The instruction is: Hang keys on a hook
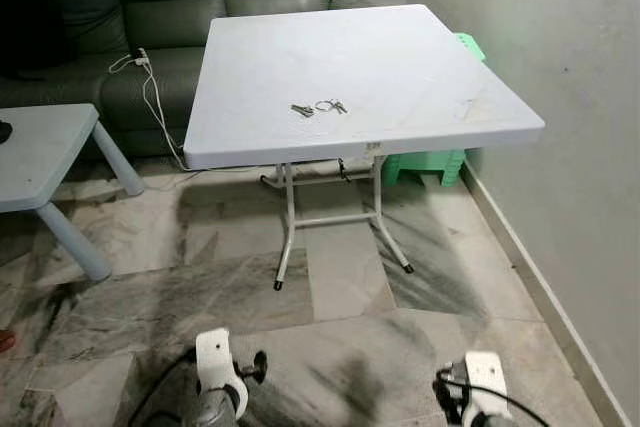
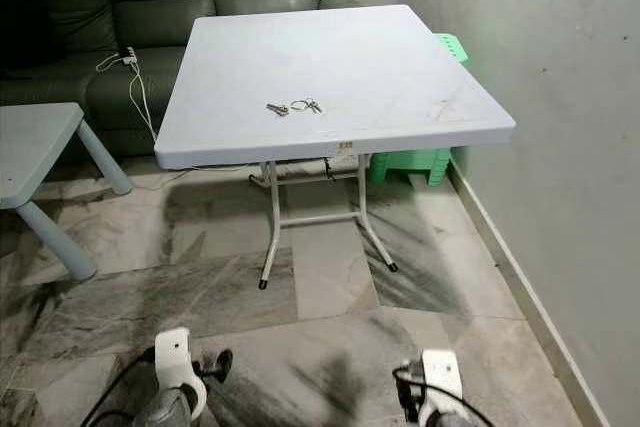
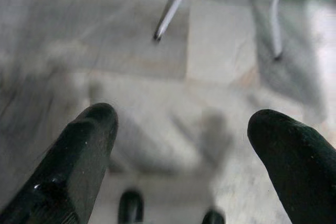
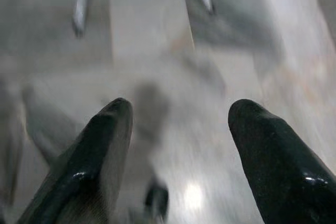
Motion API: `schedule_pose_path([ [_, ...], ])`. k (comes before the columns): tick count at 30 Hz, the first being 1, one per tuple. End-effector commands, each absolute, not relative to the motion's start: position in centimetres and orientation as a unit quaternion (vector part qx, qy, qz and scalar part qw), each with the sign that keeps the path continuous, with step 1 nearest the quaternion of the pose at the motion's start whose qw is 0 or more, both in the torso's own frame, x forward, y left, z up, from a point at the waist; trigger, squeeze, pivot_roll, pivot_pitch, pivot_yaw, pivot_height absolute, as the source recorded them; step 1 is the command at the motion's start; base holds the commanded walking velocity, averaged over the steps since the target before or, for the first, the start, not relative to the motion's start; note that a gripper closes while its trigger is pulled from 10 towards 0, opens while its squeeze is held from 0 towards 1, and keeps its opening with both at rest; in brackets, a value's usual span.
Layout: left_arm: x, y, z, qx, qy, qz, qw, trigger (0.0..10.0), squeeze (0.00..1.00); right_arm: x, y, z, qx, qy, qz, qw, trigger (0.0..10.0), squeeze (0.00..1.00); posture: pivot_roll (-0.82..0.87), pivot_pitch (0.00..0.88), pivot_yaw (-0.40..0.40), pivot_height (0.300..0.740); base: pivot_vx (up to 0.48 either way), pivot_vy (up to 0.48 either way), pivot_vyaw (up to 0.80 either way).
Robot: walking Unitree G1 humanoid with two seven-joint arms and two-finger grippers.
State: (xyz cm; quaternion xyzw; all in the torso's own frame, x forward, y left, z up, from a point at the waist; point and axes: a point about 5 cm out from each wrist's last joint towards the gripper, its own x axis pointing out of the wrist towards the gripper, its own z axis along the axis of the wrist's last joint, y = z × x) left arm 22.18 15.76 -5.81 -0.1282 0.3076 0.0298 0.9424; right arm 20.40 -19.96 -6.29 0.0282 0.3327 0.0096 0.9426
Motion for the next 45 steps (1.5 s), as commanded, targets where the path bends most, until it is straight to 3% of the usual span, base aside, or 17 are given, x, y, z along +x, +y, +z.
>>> schedule_pose_path([
  [1, 23.7, 15.7, -4.5, -0.138, 0.257, 0.018, 0.956, 10.0, 0.0, 22.2, -20.0, -4.8, 0.034, 0.278, 0.018, 0.96, 10.0, 0.0, -0.03, 0.0, -0.012, 0.74, 0.0, 0.0, 0.0],
  [9, 26.7, 14.8, -0.4, -0.16, 0.102, -0.033, 0.981, 10.0, 0.0, 26.4, -17.8, 0.1, 0.047, 0.094, 0.093, 0.99, 10.0, 0.0, -0.01, 0.0, -0.017, 0.74, 0.0, 0.0, 0.0],
  [16, 27.7, 14.3, 2.2, -0.158, 0.019, -0.057, 0.986, 10.0, 0.0, 28.0, -15.7, 3.9, 0.048, -0.015, 0.145, 0.988, 10.0, 0.0, 0.0, 0.0, -0.019, 0.74, 0.283, 0.0, 0.0],
  [27, 28.9, 15.0, 5.1, -0.171, -0.048, -0.052, 0.983, 10.0, 0.0, 28.9, -15.0, 6.5, 0.037, -0.063, 0.188, 0.979, 10.0, 0.0, 0.01, 0.0, -0.028, 0.74, 0.41, 0.0, 0.0],
  [45, 28.6, 14.7, 5.4, -0.165, -0.04, -0.059, 0.984, 10.0, 0.0, 29.1, -14.1, 8.4, -0.006, -0.084, 0.237, 0.968, 10.0, 0.0, 0.01, 0.0, -0.033, 0.74, 0.455, 0.0, 0.05],
])
